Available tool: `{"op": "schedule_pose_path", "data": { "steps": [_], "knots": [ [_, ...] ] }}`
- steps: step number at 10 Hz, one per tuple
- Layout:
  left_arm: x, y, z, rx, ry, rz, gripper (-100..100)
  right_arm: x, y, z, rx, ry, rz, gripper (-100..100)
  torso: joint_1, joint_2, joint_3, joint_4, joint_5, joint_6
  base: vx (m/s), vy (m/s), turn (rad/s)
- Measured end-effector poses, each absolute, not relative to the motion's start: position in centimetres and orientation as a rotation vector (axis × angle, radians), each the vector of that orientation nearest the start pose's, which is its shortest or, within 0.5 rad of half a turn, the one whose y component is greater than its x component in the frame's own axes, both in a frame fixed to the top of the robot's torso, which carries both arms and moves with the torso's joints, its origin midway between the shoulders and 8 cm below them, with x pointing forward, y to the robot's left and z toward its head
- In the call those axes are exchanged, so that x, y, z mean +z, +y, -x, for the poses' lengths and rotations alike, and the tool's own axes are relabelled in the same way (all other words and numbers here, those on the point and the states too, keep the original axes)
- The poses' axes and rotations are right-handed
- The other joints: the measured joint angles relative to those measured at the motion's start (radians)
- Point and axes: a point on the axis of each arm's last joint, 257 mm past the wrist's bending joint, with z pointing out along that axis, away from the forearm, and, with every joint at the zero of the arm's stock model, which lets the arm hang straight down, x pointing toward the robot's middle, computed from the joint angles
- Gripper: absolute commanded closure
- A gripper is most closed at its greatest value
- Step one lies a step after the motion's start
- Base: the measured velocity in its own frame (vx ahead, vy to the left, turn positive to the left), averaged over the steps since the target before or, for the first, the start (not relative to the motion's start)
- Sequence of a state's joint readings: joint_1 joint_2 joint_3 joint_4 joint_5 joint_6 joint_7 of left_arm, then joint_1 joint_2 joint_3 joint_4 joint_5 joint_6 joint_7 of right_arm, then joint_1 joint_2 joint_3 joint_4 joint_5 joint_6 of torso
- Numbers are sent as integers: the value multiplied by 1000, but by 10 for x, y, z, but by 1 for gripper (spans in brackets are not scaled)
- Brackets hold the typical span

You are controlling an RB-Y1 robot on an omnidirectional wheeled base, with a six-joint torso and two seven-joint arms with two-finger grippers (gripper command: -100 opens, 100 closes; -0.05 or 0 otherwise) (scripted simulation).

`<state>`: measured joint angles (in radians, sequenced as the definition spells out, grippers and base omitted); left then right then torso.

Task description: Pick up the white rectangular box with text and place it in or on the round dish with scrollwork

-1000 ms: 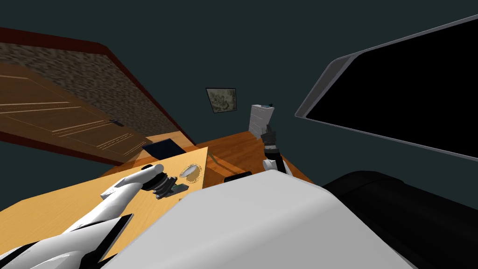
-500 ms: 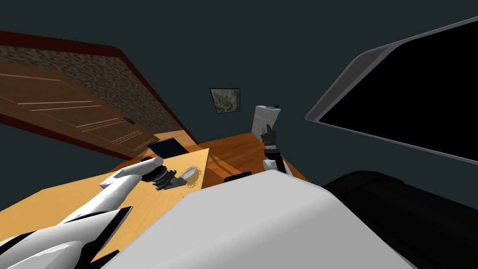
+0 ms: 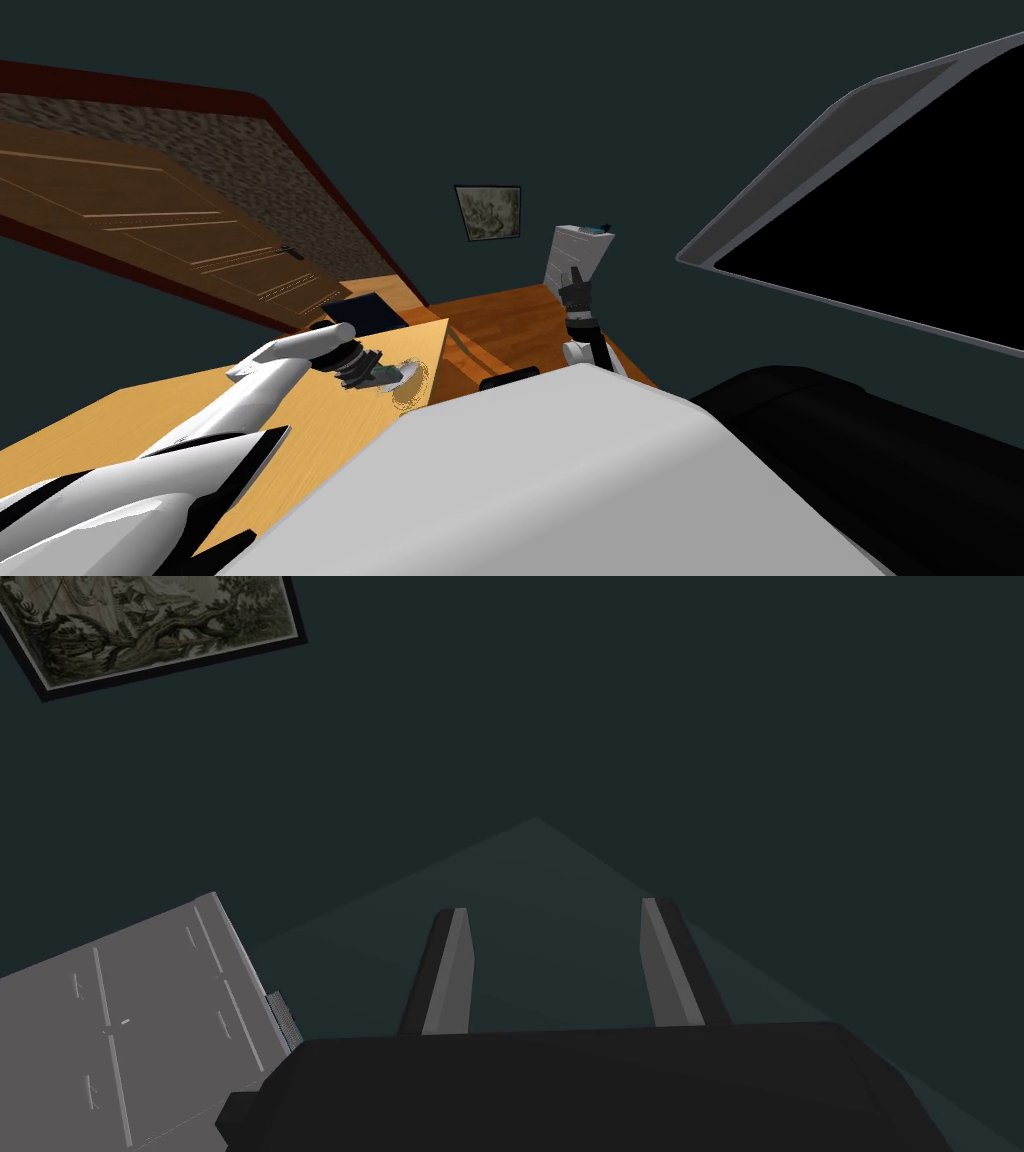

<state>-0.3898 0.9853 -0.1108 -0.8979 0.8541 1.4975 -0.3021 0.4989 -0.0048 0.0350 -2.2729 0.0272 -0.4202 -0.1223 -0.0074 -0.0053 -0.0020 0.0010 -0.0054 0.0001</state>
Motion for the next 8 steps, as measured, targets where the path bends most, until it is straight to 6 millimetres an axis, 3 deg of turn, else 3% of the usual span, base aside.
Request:
{"op": "schedule_pose_path", "data": {
  "steps": [1, 5, 6, 7, 8],
  "knots": [
    [-346, 581, -324, 191, 2136, 2250, -100, 6, -267, -360, 1412, 657, -763, 0, 1, 2, 1, 0, 1, -1, 7, -4, -5],
    [-346, 581, -324, 191, 2136, 2250, -100, 6, -267, -360, 1412, 657, -763, 0, 3, 6, 3, 1, 1, -1, 0, 0, 0],
    [-346, 581, -324, 191, 2136, 2250, 0, 6, -267, -360, 1412, 657, -763, 0, 3, 6, 3, 1, 1, -1, 0, 0, 0],
    [-346, 581, -324, 191, 2136, 2250, -100, 6, -267, -360, 1412, 657, -763, 0, 3, 6, 3, 1, 1, -1, 4, -9, 24],
    [-338, 581, -326, 187, 2138, 2246, -100, 5, -267, -360, 1412, 657, -763, 0, 3, 6, 3, 1, 1, -1, 9, -16, 30]
  ]
}}
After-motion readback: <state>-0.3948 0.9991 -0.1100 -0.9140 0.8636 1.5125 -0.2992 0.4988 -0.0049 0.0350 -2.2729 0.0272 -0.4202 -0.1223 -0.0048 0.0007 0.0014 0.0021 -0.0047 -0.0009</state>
